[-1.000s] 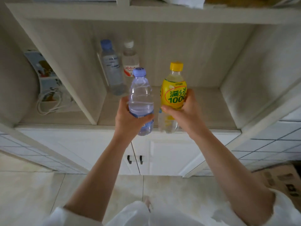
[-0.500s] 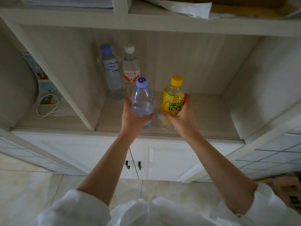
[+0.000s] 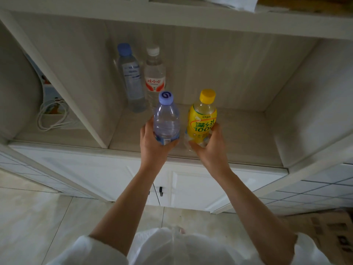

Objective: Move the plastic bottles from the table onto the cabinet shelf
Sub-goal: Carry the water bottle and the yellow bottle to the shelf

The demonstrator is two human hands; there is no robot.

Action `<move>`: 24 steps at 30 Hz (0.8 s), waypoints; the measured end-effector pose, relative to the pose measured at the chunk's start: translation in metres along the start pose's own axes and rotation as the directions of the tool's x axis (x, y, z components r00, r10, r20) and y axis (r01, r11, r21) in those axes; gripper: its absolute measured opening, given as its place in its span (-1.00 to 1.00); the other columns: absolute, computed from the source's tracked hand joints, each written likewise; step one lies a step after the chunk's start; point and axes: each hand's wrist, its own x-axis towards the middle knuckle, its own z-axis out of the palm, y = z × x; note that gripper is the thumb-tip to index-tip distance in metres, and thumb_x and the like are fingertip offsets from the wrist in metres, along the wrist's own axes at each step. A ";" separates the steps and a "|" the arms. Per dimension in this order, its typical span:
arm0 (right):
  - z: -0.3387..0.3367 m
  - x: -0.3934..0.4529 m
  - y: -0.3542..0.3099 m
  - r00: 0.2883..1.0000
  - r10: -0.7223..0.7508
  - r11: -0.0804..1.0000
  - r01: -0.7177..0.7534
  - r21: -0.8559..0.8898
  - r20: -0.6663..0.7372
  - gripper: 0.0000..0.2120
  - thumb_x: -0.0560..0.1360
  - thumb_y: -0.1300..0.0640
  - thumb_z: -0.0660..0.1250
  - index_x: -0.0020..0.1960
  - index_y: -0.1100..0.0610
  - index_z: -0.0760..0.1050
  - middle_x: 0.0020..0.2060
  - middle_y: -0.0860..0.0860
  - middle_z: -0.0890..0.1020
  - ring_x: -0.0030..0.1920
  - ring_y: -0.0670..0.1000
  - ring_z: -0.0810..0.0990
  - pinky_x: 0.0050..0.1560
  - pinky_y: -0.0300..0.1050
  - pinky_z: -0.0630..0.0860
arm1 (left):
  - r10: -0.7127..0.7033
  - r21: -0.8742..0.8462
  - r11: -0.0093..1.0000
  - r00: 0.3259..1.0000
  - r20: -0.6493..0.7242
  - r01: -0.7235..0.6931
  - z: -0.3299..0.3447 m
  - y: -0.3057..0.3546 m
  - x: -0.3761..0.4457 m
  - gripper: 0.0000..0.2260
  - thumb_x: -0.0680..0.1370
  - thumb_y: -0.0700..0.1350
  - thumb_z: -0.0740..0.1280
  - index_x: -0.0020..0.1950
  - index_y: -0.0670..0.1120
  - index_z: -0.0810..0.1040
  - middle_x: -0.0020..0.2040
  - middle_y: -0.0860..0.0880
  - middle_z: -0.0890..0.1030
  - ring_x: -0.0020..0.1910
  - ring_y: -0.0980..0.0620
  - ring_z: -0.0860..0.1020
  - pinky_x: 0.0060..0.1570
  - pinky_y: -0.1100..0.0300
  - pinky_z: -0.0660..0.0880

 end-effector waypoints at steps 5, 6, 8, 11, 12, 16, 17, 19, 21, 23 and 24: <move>0.003 0.009 0.003 1.000 -0.008 1.000 0.009 0.014 -0.019 -0.32 0.26 0.17 0.59 0.28 0.12 0.34 0.12 0.05 0.56 0.08 0.05 0.58 0.06 0.08 0.57 | -0.039 -0.007 0.999 0.999 -0.006 0.039 0.007 0.001 0.011 -0.29 0.19 -0.11 0.64 0.29 -0.02 0.45 0.05 0.09 0.62 -0.02 0.10 0.58 -0.12 0.34 0.49; 0.002 0.012 0.003 1.000 -0.010 1.000 0.011 0.018 -0.017 -0.32 0.26 0.17 0.59 0.28 0.11 0.34 0.12 0.05 0.56 0.08 0.05 0.58 0.06 0.09 0.57 | -0.042 -0.005 0.999 0.999 -0.005 0.041 0.009 0.003 0.014 -0.29 0.20 -0.11 0.64 0.29 -0.03 0.45 0.03 0.10 0.62 -0.05 0.10 0.58 -0.14 0.37 0.47; 0.002 0.022 0.005 1.000 -0.016 1.000 0.016 0.006 -0.014 -0.32 0.27 0.16 0.58 0.29 0.10 0.34 0.12 0.05 0.57 0.07 0.06 0.58 0.06 0.10 0.57 | -0.038 0.011 0.999 0.999 0.001 0.038 0.016 0.005 0.022 -0.32 0.22 -0.09 0.63 0.28 -0.04 0.45 0.02 0.10 0.62 -0.08 0.10 0.57 -0.17 0.37 0.47; 0.003 0.039 0.007 1.000 -0.010 0.999 0.009 -0.050 -0.019 -0.33 0.28 0.11 0.58 0.29 0.11 0.35 0.11 0.07 0.57 0.06 0.09 0.60 0.04 0.08 0.57 | -0.018 0.027 0.999 1.000 0.013 0.018 0.024 0.006 0.033 -0.37 0.25 -0.05 0.62 0.24 -0.02 0.44 0.00 0.09 0.61 -0.13 0.09 0.56 -0.20 0.34 0.50; 0.003 0.044 0.007 1.000 -0.004 0.998 0.002 -0.063 -0.030 -0.34 0.28 0.10 0.58 0.28 0.12 0.36 0.11 0.08 0.57 0.05 0.10 0.60 0.04 0.07 0.56 | -0.016 0.032 0.999 1.000 0.018 0.015 0.028 0.008 0.037 -0.38 0.26 -0.05 0.61 0.24 -0.01 0.44 0.00 0.09 0.61 -0.13 0.10 0.56 -0.24 0.41 0.46; 0.005 0.064 0.008 0.998 0.009 0.997 -0.014 -0.073 -0.068 -0.34 0.29 0.15 0.58 0.29 0.19 0.36 0.11 0.14 0.53 0.07 0.12 0.56 0.05 -0.02 0.51 | 0.002 0.014 1.000 1.000 0.024 -0.002 0.042 0.008 0.055 -0.39 0.28 -0.08 0.60 0.27 -0.03 0.46 0.10 0.05 0.60 -0.02 0.10 0.56 -0.13 0.32 0.50; 0.006 0.068 0.008 0.997 0.011 0.997 -0.017 -0.076 -0.073 -0.33 0.29 0.16 0.58 0.30 0.21 0.35 0.12 0.16 0.52 0.07 0.11 0.55 0.03 -0.09 0.47 | 0.017 0.018 1.000 1.000 0.023 -0.017 0.046 0.006 0.059 -0.39 0.28 -0.08 0.59 0.27 -0.03 0.46 0.11 0.03 0.60 0.00 0.09 0.57 -0.10 0.27 0.52; 0.007 0.076 0.009 0.996 0.019 0.997 -0.026 -0.078 -0.084 -0.31 0.30 0.17 0.57 0.33 0.21 0.34 0.14 0.17 0.52 0.07 0.10 0.54 0.00 -0.16 0.41 | 0.040 0.028 0.999 0.999 0.023 -0.041 0.053 0.004 0.066 -0.39 0.29 -0.07 0.59 0.28 -0.03 0.45 0.11 0.02 0.60 0.03 0.07 0.57 -0.04 0.18 0.55; 0.007 0.081 0.011 0.996 0.028 0.997 -0.034 -0.074 -0.090 -0.30 0.30 0.17 0.57 0.34 0.21 0.33 0.14 0.16 0.53 0.09 0.11 0.54 -0.02 -0.19 0.38 | 0.042 0.022 0.999 0.998 0.036 -0.042 0.059 0.004 0.072 -0.39 0.32 -0.07 0.57 0.31 -0.03 0.42 0.15 0.03 0.60 0.08 0.06 0.56 0.01 0.17 0.53; 0.007 0.088 0.014 0.995 0.022 0.997 -0.029 -0.069 -0.095 -0.32 0.30 0.18 0.57 0.32 0.23 0.34 0.13 0.16 0.56 0.11 0.13 0.55 -0.02 -0.17 0.40 | 0.032 0.001 0.999 0.999 0.041 -0.032 0.065 0.005 0.078 -0.38 0.33 -0.10 0.57 0.33 -0.05 0.40 0.16 0.04 0.58 0.09 0.07 0.55 0.06 0.16 0.52; 0.006 0.090 0.015 0.995 0.025 0.997 -0.032 -0.071 -0.094 -0.34 0.31 0.17 0.57 0.31 0.23 0.35 0.13 0.15 0.58 0.11 0.15 0.56 -0.02 -0.16 0.41 | 0.024 -0.007 1.000 0.999 0.037 -0.024 0.068 0.004 0.082 -0.37 0.32 -0.12 0.57 0.33 -0.06 0.40 0.17 0.04 0.57 0.10 0.07 0.55 0.08 0.13 0.53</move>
